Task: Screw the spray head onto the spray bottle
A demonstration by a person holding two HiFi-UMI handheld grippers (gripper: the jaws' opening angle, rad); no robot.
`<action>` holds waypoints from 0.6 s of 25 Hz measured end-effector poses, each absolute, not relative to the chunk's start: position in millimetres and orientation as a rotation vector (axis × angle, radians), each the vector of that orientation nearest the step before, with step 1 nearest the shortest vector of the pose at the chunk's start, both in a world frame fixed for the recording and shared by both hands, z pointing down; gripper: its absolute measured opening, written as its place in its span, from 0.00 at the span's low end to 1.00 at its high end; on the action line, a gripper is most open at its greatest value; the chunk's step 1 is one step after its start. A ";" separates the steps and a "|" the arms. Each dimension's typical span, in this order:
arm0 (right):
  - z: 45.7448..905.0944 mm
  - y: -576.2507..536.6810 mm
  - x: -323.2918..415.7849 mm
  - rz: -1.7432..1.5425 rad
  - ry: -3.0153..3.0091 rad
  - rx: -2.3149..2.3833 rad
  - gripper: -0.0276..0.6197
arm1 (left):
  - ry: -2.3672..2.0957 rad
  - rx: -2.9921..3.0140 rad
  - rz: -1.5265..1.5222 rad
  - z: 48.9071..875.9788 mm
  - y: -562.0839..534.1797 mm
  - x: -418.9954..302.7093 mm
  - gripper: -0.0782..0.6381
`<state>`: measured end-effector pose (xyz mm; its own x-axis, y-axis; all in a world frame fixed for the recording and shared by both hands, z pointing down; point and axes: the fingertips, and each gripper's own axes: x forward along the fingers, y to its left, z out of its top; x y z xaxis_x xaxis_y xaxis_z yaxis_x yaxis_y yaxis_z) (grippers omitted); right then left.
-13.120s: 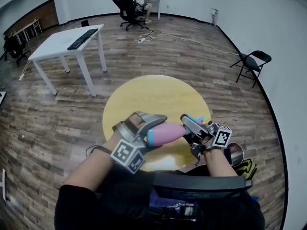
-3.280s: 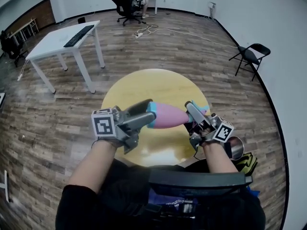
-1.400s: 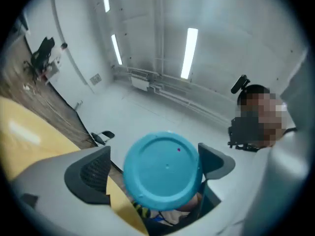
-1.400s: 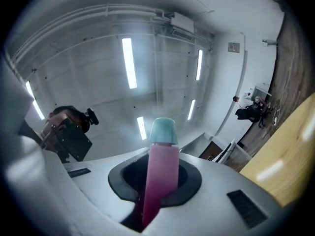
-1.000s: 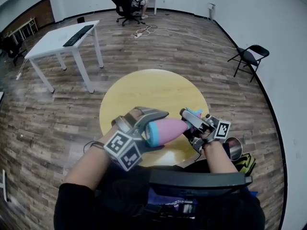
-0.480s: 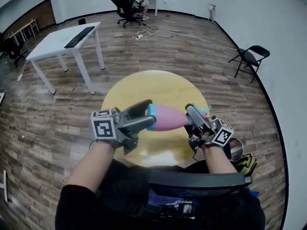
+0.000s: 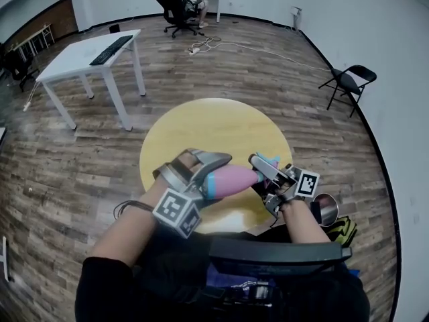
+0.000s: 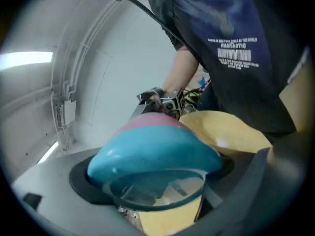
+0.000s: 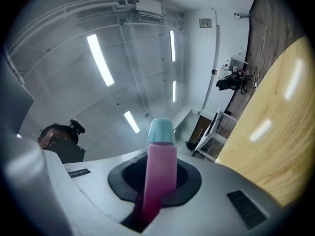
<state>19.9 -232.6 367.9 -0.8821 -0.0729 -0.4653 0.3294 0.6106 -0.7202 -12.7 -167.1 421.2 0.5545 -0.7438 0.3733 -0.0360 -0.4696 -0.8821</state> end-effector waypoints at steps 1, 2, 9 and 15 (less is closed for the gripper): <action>365.8 -232.7 19.2 -1.176 2.390 0.197 0.11 | 0.655 -1.949 -0.940 417.2 -167.6 -14.3 0.87; 360.6 -233.0 19.5 -1.137 2.392 0.197 0.11 | 0.700 -2.055 -0.870 408.8 -169.1 -17.8 0.87; 332.5 -246.0 46.2 -0.861 2.327 0.070 0.11 | 0.786 -3.335 0.588 340.0 -181.1 -73.1 0.88; 336.1 -221.1 26.1 -0.683 2.524 0.133 0.11 | 0.557 -3.434 0.486 337.8 -167.3 -18.5 0.88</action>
